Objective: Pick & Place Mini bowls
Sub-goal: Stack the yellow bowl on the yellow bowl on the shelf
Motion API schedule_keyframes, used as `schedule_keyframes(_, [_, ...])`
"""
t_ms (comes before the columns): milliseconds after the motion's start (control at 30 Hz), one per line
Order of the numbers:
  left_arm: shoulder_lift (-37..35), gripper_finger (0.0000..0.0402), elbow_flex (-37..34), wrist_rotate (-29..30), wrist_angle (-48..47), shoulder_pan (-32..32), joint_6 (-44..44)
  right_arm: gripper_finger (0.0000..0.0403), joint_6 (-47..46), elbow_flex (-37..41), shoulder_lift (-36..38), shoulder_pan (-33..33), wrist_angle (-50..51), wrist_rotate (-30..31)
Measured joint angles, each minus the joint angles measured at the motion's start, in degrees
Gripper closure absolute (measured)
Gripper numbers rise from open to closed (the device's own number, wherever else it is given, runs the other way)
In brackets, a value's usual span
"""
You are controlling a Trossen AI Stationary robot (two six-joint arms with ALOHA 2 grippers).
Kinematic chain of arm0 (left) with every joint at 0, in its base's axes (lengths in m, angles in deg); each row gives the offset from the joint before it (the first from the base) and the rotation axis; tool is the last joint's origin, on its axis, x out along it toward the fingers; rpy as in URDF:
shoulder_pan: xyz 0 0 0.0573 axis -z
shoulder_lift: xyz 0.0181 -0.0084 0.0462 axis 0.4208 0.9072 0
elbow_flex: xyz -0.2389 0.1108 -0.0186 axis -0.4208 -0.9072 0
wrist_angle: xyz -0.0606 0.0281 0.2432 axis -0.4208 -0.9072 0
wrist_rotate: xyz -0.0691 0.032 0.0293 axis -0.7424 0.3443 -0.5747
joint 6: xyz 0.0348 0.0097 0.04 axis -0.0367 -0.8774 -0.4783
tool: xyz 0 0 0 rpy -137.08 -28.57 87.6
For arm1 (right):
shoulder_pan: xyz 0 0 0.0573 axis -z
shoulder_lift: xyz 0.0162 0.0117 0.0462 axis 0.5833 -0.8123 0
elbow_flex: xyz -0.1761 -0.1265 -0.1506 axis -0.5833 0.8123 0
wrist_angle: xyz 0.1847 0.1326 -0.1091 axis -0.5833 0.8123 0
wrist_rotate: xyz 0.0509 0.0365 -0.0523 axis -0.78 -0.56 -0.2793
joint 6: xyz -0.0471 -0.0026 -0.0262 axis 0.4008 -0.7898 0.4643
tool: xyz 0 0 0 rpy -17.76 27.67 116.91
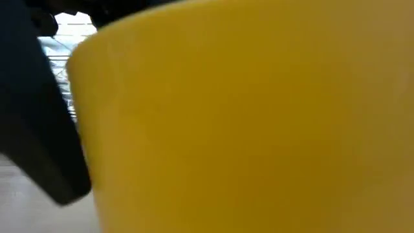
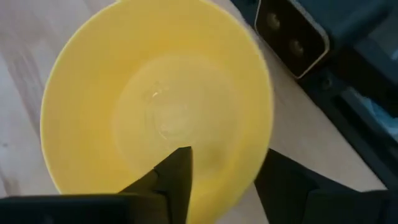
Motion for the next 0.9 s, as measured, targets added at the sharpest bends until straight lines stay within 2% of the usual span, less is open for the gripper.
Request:
schedule_keyframes(300, [-0.45,0.0389,0.07,-1.92,-0.46,-0.38,-2.02,0.027,0.01,0.0,0.0,0.0,1.53,-0.01])
schedule_keyframes(400, [-0.98,0.0389,0.11,-1.83,-0.85,-0.83,-1.91,0.027,0.0,0.0,0.0,0.0,1.52,-0.09])
schedule_keyframes(533, [-3.95,0.0394,0.02,1.24,-2.42,-1.54,-3.38,0.027,0.0,0.02,0.0,0.0,1.41,-0.15])
schedule_keyframes(733, [-13.78,0.0394,0.02,8.43,-9.05,-4.27,-3.01,0.027,0.0,0.02,0.0,0.0,1.24,-0.17])
schedule_keyframes(900, [-23.38,0.0394,0.07,11.67,-10.36,-8.87,-3.16,0.027,0.87,0.04,0.0,0.01,2.04,-0.17])
